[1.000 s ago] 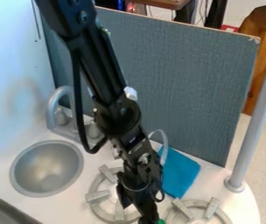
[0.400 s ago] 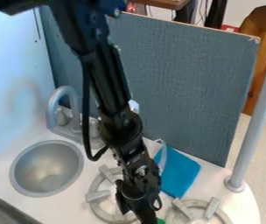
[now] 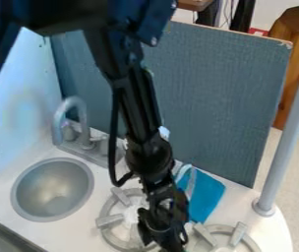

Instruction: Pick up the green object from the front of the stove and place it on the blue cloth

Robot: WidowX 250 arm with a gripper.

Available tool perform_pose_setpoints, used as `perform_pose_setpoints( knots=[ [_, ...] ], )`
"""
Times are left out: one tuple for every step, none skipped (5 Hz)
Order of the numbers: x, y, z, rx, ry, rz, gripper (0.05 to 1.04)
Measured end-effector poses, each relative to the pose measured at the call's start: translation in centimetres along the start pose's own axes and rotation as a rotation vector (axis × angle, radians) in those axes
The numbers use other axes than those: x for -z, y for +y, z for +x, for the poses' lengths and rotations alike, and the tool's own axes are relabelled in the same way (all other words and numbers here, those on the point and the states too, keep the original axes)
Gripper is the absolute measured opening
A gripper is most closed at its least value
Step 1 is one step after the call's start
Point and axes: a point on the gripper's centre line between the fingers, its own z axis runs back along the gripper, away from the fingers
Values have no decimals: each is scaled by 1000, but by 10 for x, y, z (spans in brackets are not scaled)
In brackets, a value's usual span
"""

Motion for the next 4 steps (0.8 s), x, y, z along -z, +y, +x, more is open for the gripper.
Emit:
perform_pose_setpoints(
  knots=[
    [4,0,4,-16,-12,4,1009],
    [4,0,7,-32,-25,8,1007],
    [13,-5,1,-27,-11,1,982],
    [16,-6,2,-38,-23,-6,930]
  ],
)
